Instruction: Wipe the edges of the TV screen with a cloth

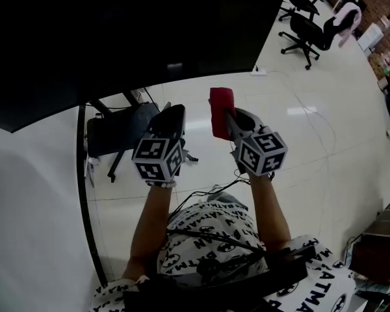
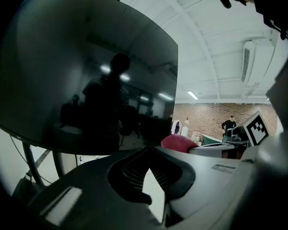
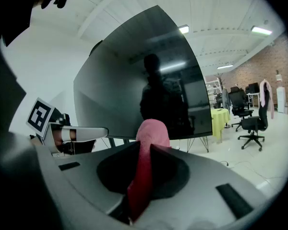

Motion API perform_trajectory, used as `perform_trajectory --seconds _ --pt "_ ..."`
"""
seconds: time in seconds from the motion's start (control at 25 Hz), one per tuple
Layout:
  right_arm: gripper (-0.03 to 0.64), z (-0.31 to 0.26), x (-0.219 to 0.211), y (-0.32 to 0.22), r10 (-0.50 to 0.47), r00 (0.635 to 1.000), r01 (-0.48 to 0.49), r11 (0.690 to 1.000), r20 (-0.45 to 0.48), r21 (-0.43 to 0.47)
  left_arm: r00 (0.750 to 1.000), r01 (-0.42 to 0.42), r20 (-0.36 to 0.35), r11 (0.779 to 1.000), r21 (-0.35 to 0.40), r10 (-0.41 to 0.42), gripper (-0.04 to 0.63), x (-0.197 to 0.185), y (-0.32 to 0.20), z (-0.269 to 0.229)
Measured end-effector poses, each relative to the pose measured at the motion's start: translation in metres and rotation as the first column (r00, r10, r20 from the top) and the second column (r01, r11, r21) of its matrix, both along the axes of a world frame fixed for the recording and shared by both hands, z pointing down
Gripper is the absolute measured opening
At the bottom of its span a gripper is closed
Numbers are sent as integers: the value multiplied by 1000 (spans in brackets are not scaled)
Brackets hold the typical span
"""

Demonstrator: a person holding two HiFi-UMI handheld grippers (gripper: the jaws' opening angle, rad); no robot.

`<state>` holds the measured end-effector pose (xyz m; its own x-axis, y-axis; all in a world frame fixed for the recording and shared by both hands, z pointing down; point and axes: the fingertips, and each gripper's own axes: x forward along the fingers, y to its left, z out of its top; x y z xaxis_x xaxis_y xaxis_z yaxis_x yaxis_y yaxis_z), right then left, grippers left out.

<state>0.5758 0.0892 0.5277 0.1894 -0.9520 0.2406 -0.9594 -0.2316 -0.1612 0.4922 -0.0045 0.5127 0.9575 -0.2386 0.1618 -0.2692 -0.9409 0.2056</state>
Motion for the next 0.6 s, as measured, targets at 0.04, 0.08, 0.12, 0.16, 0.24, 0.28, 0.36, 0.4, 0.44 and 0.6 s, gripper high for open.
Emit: perform_trajectory --seconds 0.04,0.08,0.12,0.16,0.24,0.28,0.36,0.4,0.44,0.6 --pt "54 1 3 -1 0 1000 0 1000 -2 -1 1000 -1 -2 1000 0 1 6 4 -1 2" --pt "54 3 5 -2 1 1000 -1 1000 -3 -2 1000 -2 -2 1000 -1 2 6 7 -2 3" --pt "54 6 7 -2 2 1000 -2 1000 -2 -5 1000 -4 1 1000 -2 4 6 9 -1 6" --pt "54 11 10 -2 4 1000 -4 1000 1 -9 1000 -5 7 1000 -5 5 6 11 -1 9" --pt "54 19 17 1 17 1000 -17 1000 7 -21 1000 -9 16 1000 -6 9 6 15 3 15" --pt "54 20 24 3 27 1000 -27 999 3 -23 1000 -13 12 1000 -2 13 6 20 4 14" --pt "54 16 44 9 51 999 -52 998 -16 -20 1000 -25 -3 1000 8 25 6 38 8 8" --pt "54 14 55 13 65 998 -65 998 -27 -18 1000 -30 -8 999 12 30 6 47 11 6" --pt "54 13 67 17 80 996 -80 997 -38 -20 999 -35 -11 999 14 35 6 56 14 4" --pt "54 25 120 25 153 985 -159 984 -85 -78 999 -49 -14 999 18 49 6 83 25 4"
